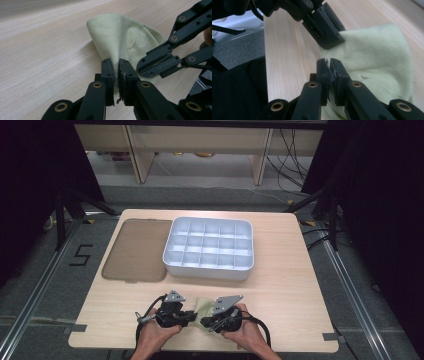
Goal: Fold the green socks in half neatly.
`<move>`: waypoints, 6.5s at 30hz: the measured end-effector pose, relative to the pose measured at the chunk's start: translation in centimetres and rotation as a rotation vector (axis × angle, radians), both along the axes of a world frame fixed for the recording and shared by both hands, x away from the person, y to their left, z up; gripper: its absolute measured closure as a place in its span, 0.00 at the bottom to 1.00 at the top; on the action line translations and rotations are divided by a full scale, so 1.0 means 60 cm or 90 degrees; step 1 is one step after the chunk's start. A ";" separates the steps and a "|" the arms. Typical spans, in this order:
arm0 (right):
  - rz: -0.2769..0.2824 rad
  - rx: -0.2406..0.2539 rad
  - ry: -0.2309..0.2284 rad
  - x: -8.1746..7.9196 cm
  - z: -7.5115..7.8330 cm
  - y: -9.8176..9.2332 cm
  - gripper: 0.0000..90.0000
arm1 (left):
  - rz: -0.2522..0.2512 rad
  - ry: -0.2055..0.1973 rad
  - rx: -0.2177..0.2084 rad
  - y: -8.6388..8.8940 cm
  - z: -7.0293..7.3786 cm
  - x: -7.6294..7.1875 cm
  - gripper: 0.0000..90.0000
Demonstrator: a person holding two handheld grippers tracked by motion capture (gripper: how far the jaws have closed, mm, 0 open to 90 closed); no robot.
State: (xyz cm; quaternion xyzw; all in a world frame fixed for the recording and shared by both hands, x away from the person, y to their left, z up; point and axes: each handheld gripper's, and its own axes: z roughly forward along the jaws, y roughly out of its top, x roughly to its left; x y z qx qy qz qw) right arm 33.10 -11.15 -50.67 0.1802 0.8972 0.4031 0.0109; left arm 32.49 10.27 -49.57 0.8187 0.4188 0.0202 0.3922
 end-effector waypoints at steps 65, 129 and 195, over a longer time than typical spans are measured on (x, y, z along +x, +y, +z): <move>-0.090 -0.044 0.034 0.042 0.003 -0.074 0.94 | -0.107 -0.144 0.084 -0.087 0.031 -0.045 0.93; -0.087 0.017 0.032 0.048 0.010 -0.055 0.95 | -0.122 -0.093 0.035 -0.091 0.020 -0.048 0.90; -0.121 0.050 0.179 0.067 -0.007 -0.053 0.82 | -0.116 -0.067 0.007 -0.091 0.003 -0.063 0.62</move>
